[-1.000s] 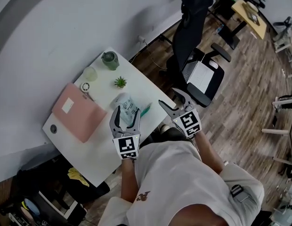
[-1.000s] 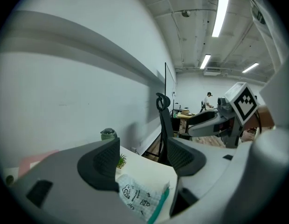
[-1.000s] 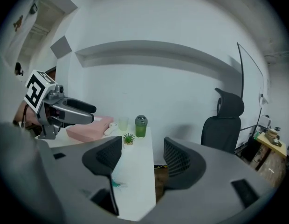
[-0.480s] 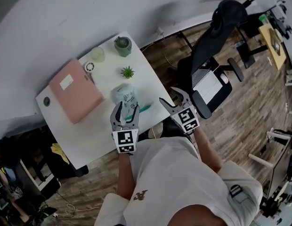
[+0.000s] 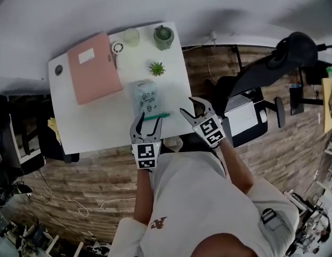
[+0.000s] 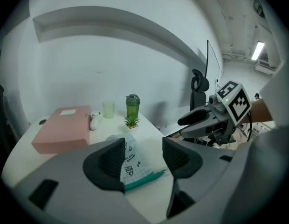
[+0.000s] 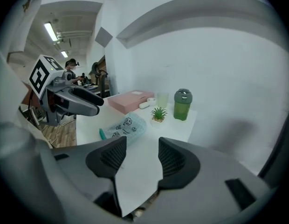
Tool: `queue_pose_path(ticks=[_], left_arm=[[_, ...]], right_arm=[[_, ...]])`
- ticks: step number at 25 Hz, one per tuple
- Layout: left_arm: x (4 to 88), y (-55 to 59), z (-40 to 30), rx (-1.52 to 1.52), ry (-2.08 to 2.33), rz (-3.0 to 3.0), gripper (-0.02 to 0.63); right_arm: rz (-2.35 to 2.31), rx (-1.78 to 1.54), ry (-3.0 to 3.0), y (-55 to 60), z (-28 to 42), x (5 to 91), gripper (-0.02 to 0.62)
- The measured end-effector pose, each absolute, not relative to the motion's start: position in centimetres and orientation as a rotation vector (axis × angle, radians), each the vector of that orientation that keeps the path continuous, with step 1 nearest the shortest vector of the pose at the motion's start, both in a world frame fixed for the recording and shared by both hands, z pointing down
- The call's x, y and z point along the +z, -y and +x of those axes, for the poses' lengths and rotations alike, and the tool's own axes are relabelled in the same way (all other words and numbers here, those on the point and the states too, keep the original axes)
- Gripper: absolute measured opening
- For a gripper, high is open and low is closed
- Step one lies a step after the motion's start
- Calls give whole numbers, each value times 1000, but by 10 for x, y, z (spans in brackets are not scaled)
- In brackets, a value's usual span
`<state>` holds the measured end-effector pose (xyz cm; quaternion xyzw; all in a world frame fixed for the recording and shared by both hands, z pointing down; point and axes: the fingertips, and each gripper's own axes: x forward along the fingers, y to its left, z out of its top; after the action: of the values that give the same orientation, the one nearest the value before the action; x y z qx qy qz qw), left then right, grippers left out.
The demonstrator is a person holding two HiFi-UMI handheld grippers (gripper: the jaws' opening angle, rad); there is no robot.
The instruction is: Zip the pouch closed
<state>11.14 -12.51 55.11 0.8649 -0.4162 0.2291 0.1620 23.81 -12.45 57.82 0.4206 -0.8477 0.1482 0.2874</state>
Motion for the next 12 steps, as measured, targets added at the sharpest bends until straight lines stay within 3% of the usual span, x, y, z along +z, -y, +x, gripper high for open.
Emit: queue_pose_path(ticks=[12], left_arm=[[605,91,136,677,1302,2256,227]], right_arm=[[664,298,2313,113,218,626,180]])
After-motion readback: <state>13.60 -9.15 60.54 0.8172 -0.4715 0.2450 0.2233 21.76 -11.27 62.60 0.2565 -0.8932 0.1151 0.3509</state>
